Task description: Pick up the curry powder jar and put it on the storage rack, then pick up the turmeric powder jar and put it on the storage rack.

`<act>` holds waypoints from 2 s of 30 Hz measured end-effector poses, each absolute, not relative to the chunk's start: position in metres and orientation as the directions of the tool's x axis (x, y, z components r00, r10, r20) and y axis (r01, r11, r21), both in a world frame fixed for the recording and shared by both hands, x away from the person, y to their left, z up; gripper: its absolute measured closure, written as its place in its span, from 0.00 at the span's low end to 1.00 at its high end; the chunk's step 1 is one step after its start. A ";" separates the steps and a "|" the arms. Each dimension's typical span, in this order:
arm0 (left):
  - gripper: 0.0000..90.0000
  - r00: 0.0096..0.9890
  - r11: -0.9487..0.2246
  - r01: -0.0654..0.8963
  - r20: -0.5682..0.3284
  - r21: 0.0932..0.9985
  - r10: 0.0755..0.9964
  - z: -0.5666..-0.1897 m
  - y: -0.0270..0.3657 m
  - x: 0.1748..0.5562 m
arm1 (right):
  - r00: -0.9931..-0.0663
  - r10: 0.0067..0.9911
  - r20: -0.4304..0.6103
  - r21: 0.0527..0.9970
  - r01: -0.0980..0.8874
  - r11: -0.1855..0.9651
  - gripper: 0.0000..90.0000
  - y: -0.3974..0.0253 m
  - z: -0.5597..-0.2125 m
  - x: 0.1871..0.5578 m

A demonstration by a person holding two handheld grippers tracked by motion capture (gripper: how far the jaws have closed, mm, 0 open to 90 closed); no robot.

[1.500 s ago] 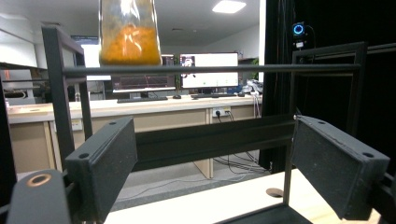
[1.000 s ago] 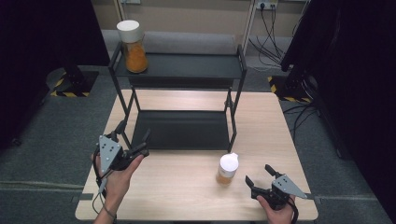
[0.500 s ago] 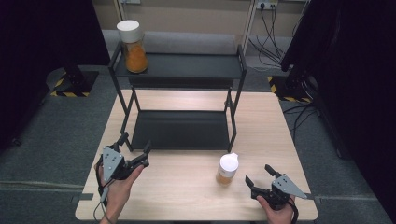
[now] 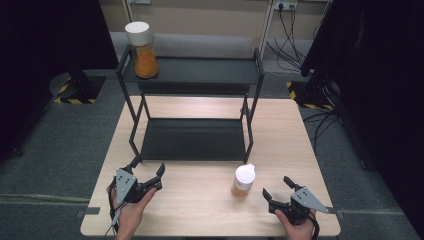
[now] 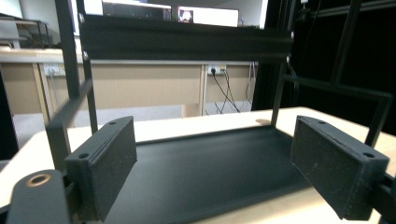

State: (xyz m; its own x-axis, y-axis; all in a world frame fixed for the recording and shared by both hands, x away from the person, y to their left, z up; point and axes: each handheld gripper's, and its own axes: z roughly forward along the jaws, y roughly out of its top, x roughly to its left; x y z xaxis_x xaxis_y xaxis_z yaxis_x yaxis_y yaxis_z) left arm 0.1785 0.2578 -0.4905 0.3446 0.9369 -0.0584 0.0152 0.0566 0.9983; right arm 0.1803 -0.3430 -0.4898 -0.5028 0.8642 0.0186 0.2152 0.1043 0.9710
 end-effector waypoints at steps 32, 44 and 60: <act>0.16 0.356 0.048 0.074 -0.072 0.996 0.932 -0.527 0.254 0.174 | -0.503 0.864 0.011 0.970 0.215 0.112 0.08 -0.342 -0.489 0.180; 0.15 0.356 0.058 0.085 -0.085 0.995 0.931 -0.526 0.256 0.175 | -0.502 0.865 0.018 0.969 0.221 0.108 0.06 -0.342 -0.489 0.180; 0.15 0.356 0.057 0.081 -0.082 0.995 0.931 -0.527 0.256 0.175 | -0.572 0.819 0.030 0.975 0.198 0.103 0.06 -0.340 -0.489 0.178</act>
